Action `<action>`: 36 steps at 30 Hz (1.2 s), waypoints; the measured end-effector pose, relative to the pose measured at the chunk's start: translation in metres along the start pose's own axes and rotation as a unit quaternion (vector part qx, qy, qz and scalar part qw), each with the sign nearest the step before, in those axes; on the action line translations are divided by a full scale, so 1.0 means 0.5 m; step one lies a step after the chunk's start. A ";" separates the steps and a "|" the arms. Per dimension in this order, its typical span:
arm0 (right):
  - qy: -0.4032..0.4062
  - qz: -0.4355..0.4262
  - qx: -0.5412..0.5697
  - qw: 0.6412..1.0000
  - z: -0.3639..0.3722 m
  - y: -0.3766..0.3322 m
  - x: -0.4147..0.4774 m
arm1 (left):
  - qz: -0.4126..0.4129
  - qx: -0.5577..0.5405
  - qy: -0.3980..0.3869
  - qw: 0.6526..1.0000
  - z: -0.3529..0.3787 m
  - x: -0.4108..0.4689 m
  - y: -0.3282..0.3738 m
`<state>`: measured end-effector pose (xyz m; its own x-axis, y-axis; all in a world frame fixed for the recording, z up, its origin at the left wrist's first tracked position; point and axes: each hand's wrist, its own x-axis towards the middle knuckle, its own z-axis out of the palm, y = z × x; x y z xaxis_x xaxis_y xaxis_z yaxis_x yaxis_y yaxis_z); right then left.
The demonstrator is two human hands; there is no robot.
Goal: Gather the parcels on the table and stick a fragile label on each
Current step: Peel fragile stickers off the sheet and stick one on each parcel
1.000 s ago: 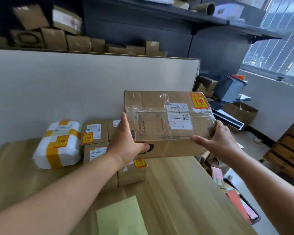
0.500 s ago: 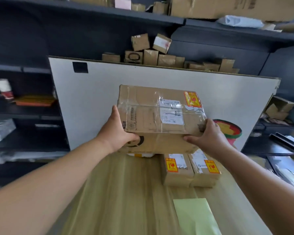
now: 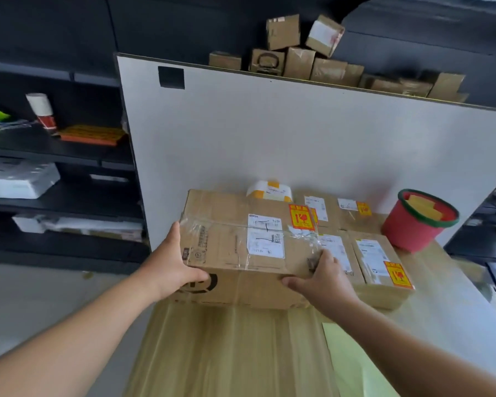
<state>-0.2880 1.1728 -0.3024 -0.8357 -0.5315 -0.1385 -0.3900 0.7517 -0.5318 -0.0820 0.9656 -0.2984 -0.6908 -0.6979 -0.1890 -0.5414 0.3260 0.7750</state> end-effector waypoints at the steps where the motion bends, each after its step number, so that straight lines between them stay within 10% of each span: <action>1: -0.004 0.007 0.004 1.000 0.014 0.010 -0.001 | -0.002 0.001 -0.006 1.000 0.009 0.003 -0.014; 36: 0.040 -0.072 -0.229 0.970 0.130 0.091 0.166 | 0.017 0.146 -0.037 0.988 0.122 0.216 -0.070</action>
<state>-0.3499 1.1373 -0.3923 -0.7803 -0.6253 -0.0150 -0.6201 0.7765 -0.1115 -0.1670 0.9177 -0.3826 -0.7382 -0.6382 -0.2187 -0.6252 0.5254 0.5771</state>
